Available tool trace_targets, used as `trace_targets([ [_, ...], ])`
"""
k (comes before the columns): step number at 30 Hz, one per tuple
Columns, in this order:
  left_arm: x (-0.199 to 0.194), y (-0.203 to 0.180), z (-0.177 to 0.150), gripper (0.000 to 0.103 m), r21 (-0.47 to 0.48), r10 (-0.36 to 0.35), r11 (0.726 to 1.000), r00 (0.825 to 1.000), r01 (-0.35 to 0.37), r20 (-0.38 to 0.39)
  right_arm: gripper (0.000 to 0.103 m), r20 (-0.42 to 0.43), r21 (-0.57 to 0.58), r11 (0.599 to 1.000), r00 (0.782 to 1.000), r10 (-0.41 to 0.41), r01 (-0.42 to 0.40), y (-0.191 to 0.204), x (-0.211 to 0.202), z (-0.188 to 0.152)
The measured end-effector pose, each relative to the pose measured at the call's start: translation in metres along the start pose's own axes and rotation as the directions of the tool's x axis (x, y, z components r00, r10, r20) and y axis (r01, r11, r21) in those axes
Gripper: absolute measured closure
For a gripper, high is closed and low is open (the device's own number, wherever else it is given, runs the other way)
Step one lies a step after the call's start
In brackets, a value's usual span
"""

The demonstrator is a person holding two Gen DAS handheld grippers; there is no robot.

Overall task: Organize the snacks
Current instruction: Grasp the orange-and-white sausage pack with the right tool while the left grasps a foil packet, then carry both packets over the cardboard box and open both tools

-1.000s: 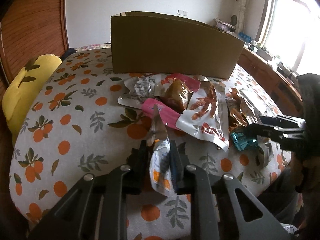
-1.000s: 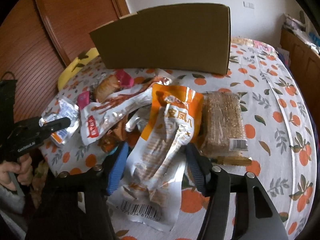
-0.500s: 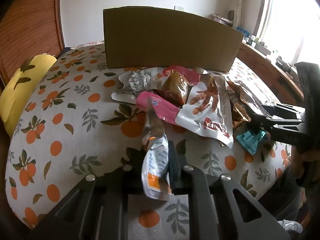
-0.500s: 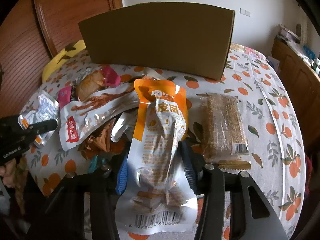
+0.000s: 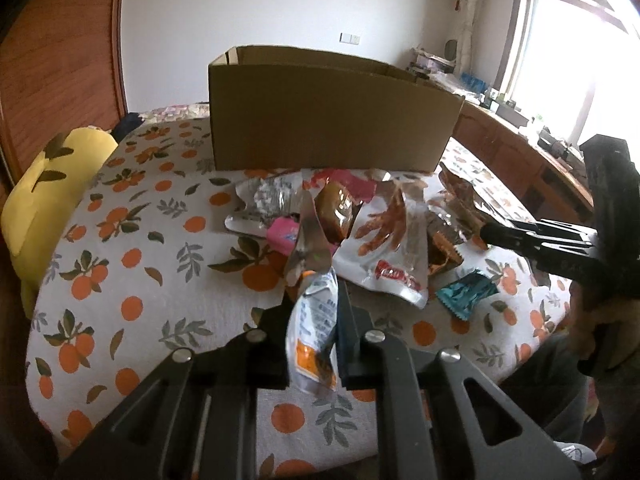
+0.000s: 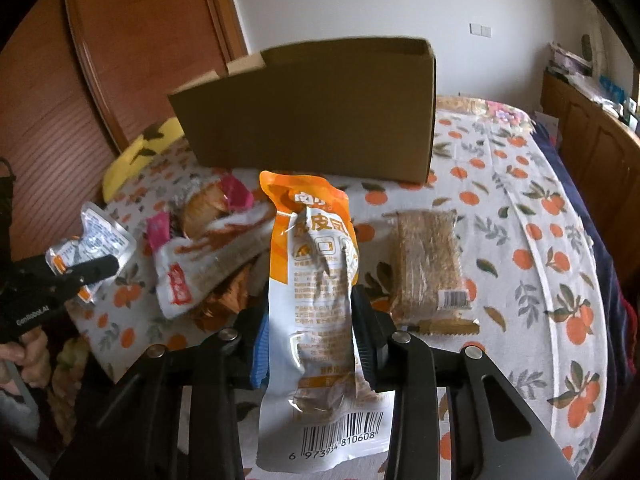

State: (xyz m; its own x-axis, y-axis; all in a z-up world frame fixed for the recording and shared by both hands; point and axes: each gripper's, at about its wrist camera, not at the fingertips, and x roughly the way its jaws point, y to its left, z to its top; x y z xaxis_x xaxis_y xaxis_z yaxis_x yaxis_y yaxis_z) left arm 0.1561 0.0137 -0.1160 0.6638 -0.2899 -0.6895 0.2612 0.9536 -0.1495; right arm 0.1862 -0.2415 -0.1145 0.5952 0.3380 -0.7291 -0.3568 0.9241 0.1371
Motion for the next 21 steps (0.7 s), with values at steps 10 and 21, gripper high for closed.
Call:
trace_targets([
  [10,-0.007,-0.003,0.036,0.09,0.048,0.001,0.999,0.999,-0.003,0.053,0.068,0.067,-0.049,0.999,0.998,0.023,-0.02,0.007,-0.03,0.033],
  [21,-0.006,-0.001,0.105,0.09,0.109,0.003,0.994,0.991,-0.018,0.132,0.067,0.154,-0.095,0.995,0.988,0.019,-0.005,-0.01,-0.04,0.095],
])
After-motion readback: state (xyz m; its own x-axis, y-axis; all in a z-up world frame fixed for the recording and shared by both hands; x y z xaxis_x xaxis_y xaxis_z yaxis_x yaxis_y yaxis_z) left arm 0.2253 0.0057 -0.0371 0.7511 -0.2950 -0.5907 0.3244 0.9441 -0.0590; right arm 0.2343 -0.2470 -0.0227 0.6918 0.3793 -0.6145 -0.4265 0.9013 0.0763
